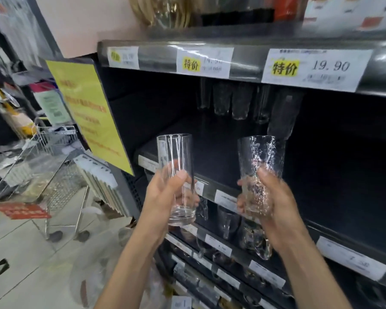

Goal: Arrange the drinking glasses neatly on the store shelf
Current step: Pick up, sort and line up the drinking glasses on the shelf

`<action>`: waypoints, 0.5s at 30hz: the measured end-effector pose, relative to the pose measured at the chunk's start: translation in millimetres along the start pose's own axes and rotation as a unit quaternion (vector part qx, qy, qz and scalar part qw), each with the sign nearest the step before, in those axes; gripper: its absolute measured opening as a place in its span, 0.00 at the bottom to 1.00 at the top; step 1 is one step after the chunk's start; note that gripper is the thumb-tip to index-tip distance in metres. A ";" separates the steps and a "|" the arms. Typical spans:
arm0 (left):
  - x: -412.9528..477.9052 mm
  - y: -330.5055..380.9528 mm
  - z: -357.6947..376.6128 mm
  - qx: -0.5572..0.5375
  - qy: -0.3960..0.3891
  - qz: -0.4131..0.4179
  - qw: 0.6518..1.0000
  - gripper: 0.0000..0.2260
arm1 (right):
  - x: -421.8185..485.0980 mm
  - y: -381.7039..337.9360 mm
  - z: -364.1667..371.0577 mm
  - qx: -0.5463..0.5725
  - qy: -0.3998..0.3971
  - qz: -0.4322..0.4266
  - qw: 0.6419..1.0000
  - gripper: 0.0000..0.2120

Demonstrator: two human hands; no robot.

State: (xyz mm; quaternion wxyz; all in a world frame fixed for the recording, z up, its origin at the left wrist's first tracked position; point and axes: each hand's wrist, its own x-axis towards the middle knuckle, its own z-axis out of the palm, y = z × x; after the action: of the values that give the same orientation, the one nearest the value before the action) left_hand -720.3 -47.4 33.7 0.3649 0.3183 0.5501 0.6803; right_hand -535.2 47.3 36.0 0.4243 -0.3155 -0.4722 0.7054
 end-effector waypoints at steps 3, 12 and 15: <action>28.6 6.7 0.6 0.012 -0.020 0.000 1.000 0.30 | 21.4 -6.2 6.5 0.012 0.015 -0.007 1.000 0.28; 74.2 0.0 12.5 0.019 -0.073 -0.033 0.997 0.37 | 43.3 -1.5 7.2 0.015 0.061 -0.037 0.997 0.35; 79.3 -1.2 16.0 0.020 -0.099 -0.033 0.994 0.35 | 40.6 0.5 8.2 0.007 0.087 -0.050 0.995 0.33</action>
State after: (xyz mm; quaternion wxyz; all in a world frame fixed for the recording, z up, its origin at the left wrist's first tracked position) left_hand -748.9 28.2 38.1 0.4333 0.3727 0.5355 0.6217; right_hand -560.2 80.4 36.6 0.5004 -0.3484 -0.4435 0.6569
